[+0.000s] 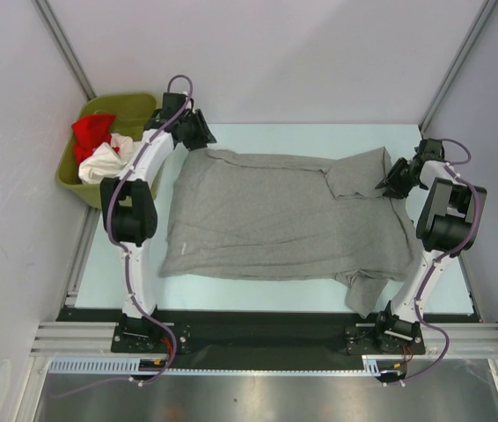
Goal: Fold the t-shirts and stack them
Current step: Fold the tshirt
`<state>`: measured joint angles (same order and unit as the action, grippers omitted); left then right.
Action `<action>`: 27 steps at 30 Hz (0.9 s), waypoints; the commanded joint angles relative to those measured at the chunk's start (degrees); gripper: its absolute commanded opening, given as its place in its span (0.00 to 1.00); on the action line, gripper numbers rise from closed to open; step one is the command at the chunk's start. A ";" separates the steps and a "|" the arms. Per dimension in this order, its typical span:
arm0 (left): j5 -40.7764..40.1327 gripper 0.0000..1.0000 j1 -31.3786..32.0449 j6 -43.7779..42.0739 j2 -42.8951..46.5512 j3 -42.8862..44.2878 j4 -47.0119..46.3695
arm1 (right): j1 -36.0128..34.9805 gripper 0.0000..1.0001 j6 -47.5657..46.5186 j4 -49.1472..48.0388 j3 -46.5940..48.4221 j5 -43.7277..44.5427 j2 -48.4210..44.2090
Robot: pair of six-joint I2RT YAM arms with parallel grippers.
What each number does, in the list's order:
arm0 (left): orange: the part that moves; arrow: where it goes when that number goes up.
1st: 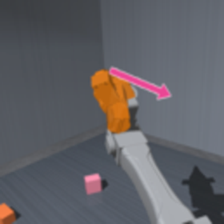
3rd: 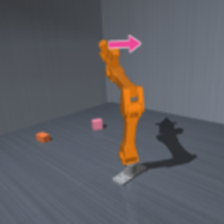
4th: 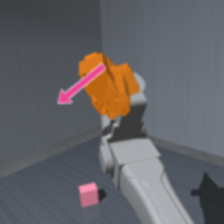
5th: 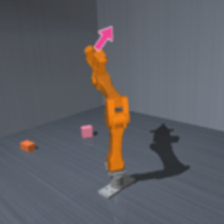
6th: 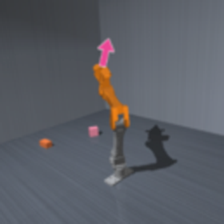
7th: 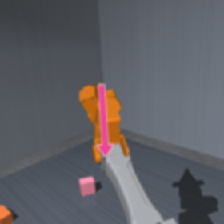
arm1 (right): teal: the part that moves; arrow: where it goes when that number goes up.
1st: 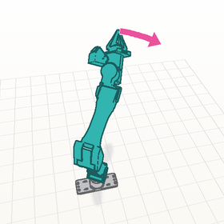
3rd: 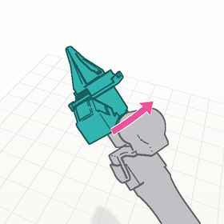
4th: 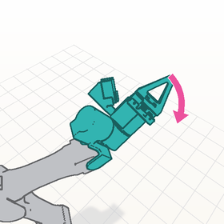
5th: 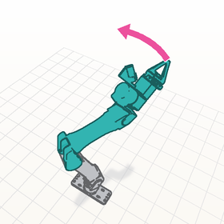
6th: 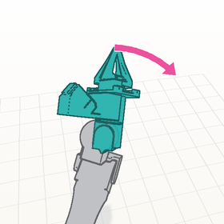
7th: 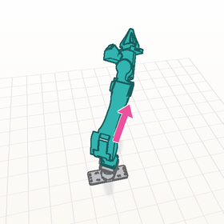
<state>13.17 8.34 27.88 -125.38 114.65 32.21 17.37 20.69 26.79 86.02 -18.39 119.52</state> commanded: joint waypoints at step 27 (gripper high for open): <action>-12.82 0.50 0.10 6.23 -9.35 9.71 -4.78 | -2.42 0.19 -4.60 5.56 6.88 5.38 1.85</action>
<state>1.61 8.91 33.56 -134.28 121.69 30.26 15.11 16.29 32.29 90.50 -13.10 121.19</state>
